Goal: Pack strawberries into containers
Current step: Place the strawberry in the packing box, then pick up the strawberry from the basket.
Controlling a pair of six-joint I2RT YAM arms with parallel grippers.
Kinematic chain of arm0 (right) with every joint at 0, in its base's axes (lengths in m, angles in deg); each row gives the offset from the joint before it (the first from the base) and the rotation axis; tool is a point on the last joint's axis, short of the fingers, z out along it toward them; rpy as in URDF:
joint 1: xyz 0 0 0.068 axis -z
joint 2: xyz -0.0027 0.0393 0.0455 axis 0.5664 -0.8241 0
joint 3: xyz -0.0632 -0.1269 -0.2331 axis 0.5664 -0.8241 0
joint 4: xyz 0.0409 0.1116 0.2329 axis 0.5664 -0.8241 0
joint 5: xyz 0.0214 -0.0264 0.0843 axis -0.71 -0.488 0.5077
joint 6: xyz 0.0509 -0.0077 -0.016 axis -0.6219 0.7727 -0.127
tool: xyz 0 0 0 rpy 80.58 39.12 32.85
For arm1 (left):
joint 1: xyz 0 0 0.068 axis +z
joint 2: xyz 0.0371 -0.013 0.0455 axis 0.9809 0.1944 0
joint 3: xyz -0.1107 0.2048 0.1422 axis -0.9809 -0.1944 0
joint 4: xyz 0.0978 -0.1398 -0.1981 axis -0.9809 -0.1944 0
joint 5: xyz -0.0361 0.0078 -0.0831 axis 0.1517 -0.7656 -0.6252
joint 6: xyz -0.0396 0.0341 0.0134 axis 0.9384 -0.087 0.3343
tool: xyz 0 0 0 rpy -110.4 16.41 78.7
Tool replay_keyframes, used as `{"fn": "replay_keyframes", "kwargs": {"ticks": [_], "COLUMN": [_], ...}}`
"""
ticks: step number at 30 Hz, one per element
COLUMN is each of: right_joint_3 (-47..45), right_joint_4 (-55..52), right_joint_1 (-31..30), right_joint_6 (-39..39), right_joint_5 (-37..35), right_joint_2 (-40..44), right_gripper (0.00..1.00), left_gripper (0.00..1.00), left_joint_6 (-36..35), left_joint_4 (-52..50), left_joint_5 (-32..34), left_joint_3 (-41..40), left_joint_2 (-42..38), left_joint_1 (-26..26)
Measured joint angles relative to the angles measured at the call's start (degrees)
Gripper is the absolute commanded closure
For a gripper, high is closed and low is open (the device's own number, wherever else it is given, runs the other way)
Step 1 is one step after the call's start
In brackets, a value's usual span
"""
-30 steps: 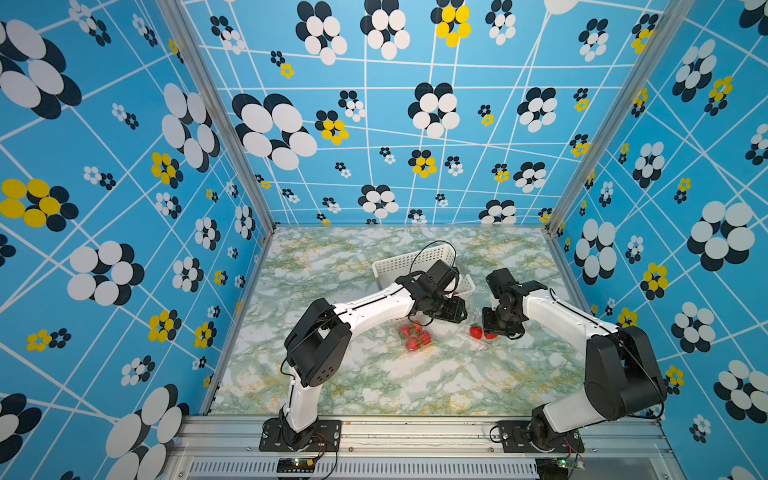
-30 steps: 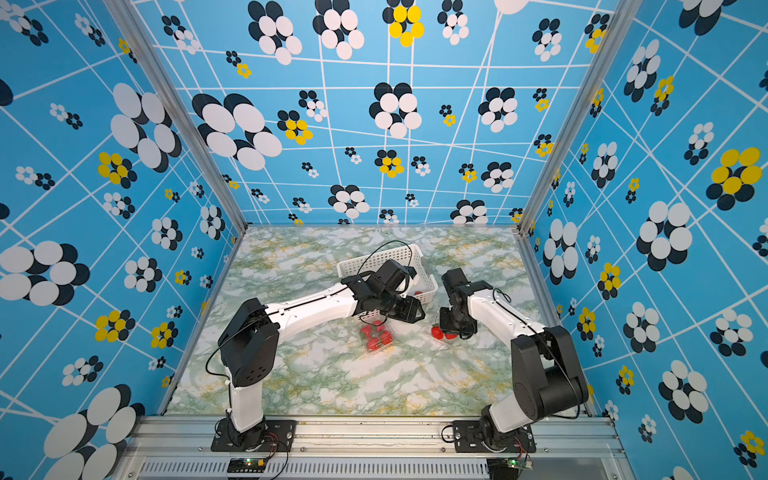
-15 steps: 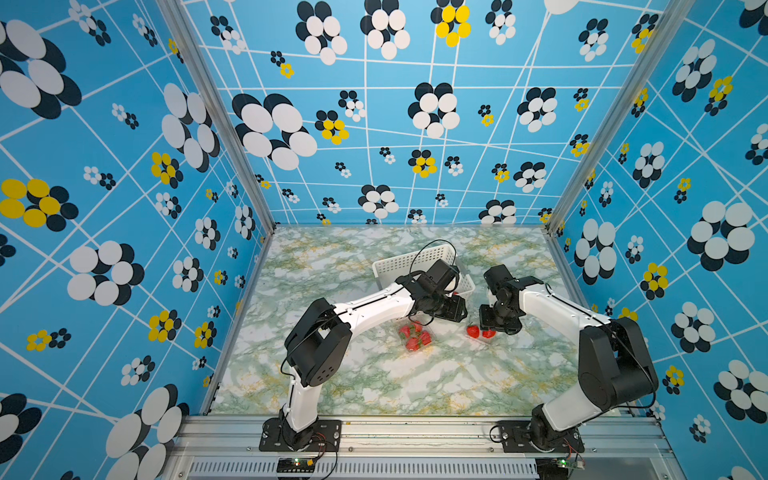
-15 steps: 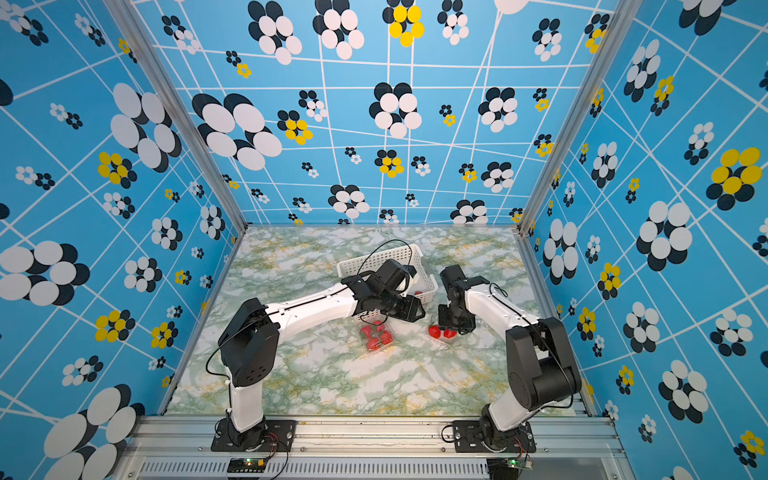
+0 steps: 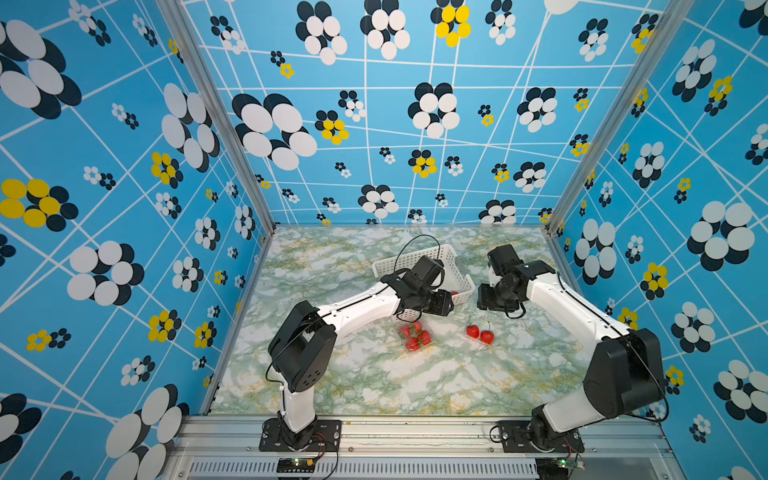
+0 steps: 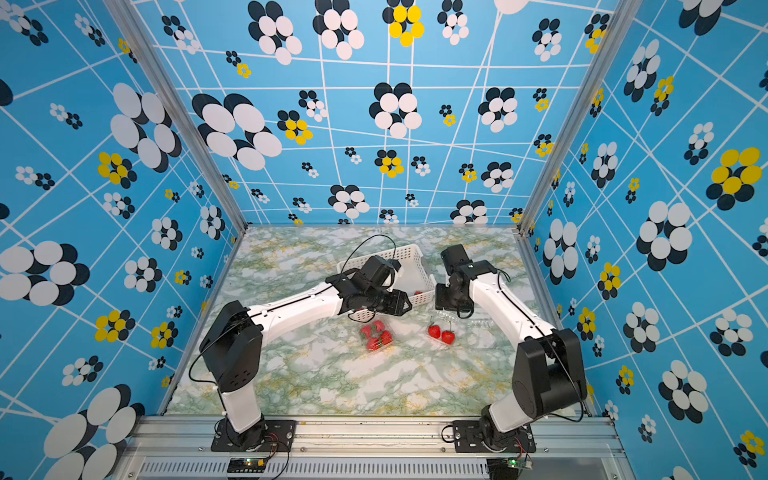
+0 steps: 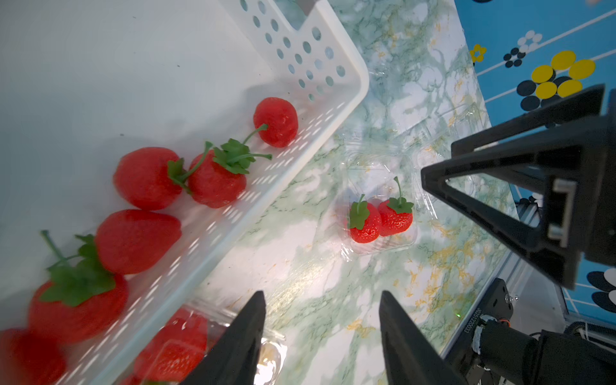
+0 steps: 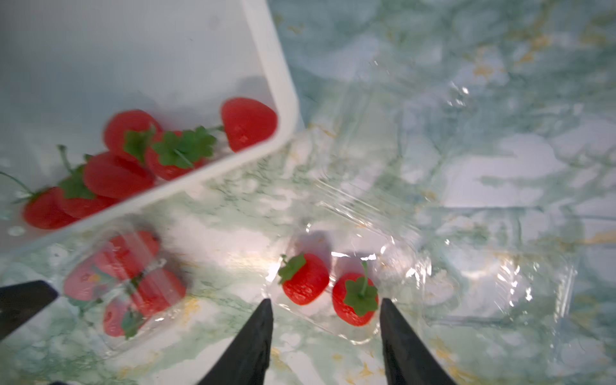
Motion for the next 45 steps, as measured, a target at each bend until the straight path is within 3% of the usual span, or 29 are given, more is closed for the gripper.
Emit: {"fn": "replay_keyframes", "kwargs": {"ticks": [8,14,21,45], "right_joint_3": [27.91,38.25,39.80,43.45], "right_joint_4": [-2.58,-6.80,-10.93,-12.20], "right_joint_1": [-8.00,-9.75,-12.09,-13.14], "right_joint_6": [1.92,3.45,4.28,4.26], "right_joint_5": [3.80,5.99,6.93,5.53], "right_joint_2": [-19.67,-32.65,-39.85,-44.26], "right_gripper": [0.50,0.52,0.52,0.59], "left_gripper": [0.43,0.43,0.43,0.43], "left_joint_6": [-0.04,-0.04,0.00,-0.07], "left_joint_4": [0.00,0.00,0.04,1.07], "left_joint_5": [0.87,0.83,0.37,-1.73], "left_joint_3": [-3.76,-7.28,-9.90,-9.92], "left_joint_2": [-6.16,-7.08,-7.28,-7.28], "left_joint_1": [7.37,10.91,12.79,14.05]}}
